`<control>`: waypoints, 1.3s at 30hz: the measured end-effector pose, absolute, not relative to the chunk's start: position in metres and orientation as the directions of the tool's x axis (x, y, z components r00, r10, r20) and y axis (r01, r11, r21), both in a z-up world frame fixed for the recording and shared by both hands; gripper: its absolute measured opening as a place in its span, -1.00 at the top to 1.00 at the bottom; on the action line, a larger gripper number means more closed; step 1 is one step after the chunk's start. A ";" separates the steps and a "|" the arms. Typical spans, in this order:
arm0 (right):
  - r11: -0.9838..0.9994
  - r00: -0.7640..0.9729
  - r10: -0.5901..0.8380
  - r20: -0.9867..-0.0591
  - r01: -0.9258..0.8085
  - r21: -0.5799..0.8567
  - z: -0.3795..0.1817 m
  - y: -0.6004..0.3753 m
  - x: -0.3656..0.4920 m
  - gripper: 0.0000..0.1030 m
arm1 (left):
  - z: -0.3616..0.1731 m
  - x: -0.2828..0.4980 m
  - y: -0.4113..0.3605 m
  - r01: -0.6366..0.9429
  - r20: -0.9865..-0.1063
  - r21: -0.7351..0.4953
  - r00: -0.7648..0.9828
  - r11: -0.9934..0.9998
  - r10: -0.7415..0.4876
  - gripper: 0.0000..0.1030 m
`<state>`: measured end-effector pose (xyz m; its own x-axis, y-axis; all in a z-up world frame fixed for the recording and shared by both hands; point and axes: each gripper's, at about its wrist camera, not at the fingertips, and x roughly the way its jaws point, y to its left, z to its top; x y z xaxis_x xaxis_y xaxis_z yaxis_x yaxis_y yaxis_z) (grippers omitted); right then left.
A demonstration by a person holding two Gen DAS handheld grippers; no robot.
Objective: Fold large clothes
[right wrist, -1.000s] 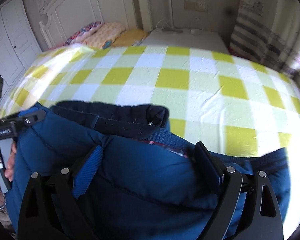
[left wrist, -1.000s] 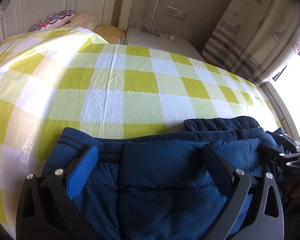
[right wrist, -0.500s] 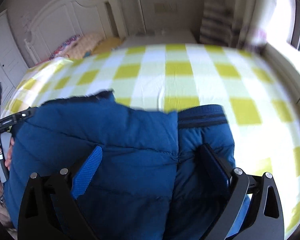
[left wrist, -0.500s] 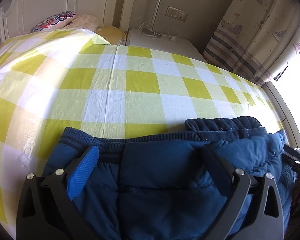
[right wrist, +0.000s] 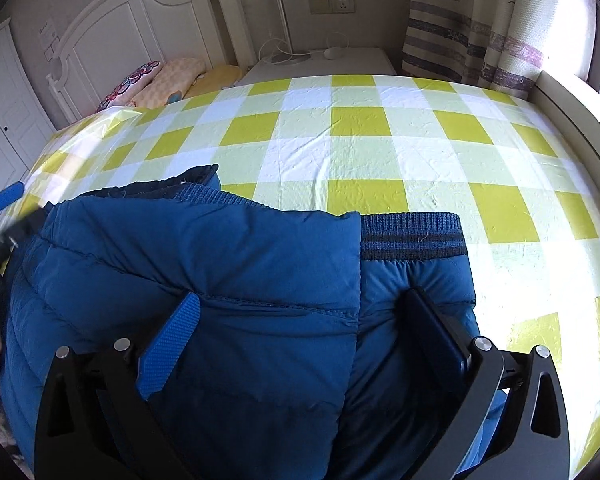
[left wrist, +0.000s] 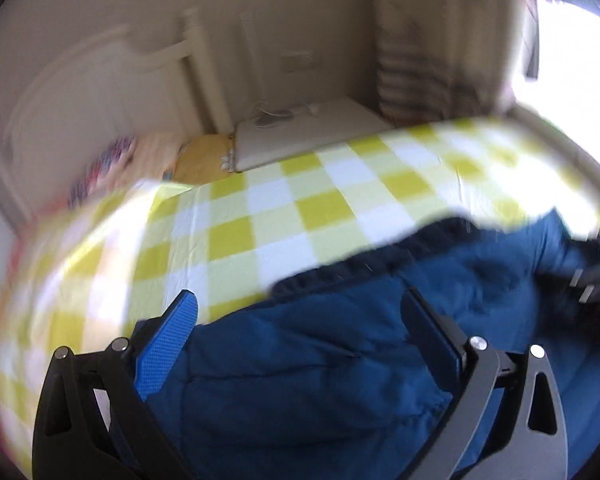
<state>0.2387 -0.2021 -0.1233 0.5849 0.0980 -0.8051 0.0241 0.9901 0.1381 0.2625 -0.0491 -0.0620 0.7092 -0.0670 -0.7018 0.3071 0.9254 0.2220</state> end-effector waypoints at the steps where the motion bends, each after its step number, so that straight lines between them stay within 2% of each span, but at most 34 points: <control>1: 0.990 0.584 0.097 -0.806 0.024 0.137 -0.123 -0.202 0.238 -0.91 | -0.078 0.267 -0.058 0.325 -0.731 0.254 0.682 0.911 -0.040 -0.95; 3: 0.990 0.584 0.100 -0.806 0.024 0.141 -0.123 -0.202 0.238 -0.91 | -0.099 0.276 -0.058 0.333 -0.781 0.211 0.623 0.919 -0.046 -0.96; 6: 0.995 0.575 0.045 -0.817 0.051 0.090 -0.114 -0.198 0.238 -0.87 | -0.101 0.278 -0.045 0.326 -0.784 0.122 0.611 0.938 -0.110 -0.96; 9: 0.997 0.669 0.033 -0.743 0.025 0.068 -0.083 -0.180 0.226 -0.81 | -0.104 0.275 -0.041 0.322 -0.774 0.115 0.622 0.940 -0.118 -0.96; 10: 0.998 0.690 0.044 -0.722 0.003 0.063 -0.075 -0.170 0.223 -0.76 | -0.105 0.275 -0.041 0.321 -0.770 0.121 0.627 0.939 -0.115 -0.96; 12: 0.998 0.718 0.038 -0.695 -0.055 -0.002 -0.066 -0.143 0.221 -0.48 | -0.105 0.275 -0.040 0.319 -0.767 0.119 0.631 0.940 -0.118 -0.96; 13: 0.997 0.723 0.036 -0.690 -0.076 -0.028 -0.067 -0.132 0.223 -0.40 | -0.106 0.275 -0.039 0.319 -0.767 0.114 0.631 0.941 -0.121 -0.96; 15: 0.995 0.682 0.060 -0.729 -0.099 -0.011 -0.080 -0.121 0.237 -0.15 | -0.106 0.276 -0.038 0.319 -0.767 0.105 0.629 0.942 -0.127 -0.96; 17: 0.995 0.628 0.074 -0.775 -0.093 0.020 -0.099 -0.123 0.251 -0.10 | -0.106 0.276 -0.038 0.319 -0.768 0.099 0.627 0.943 -0.132 -0.96; 20: 0.993 0.613 0.114 -0.782 -0.075 0.086 -0.106 -0.134 0.257 -0.08 | -0.106 0.277 -0.037 0.320 -0.769 0.089 0.624 0.943 -0.139 -0.96; 26: 0.986 0.596 0.162 -0.787 -0.068 0.151 -0.118 -0.144 0.262 -0.08 | -0.108 0.280 -0.034 0.320 -0.775 0.052 0.611 0.946 -0.164 -0.96; 31: 0.981 0.592 0.181 -0.785 -0.054 0.186 -0.107 -0.150 0.252 -0.13 | -0.103 0.278 -0.027 0.316 -0.781 0.030 0.600 0.948 -0.175 -0.96; 34: 0.986 0.618 0.154 -0.771 -0.047 0.159 -0.089 -0.150 0.227 -0.43 | -0.088 0.258 -0.008 0.273 -0.753 0.076 0.646 0.959 -0.124 -0.96; 36: 0.991 0.629 0.134 -0.766 -0.064 0.121 -0.081 -0.150 0.205 -0.65 | -0.081 0.239 0.009 0.244 -0.740 0.148 0.670 0.958 -0.056 -0.96; 39: 0.994 0.642 0.110 -0.759 -0.093 0.065 -0.080 -0.153 0.164 -0.68 | -0.077 0.213 0.042 0.173 -0.707 0.221 0.706 0.960 0.035 -0.96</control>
<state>0.1642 -0.1528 -0.0796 0.6419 0.1095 -0.7590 -0.0930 0.9936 0.0647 0.2133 0.0415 -0.0768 0.7063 0.0350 -0.7071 0.1735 0.9597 0.2209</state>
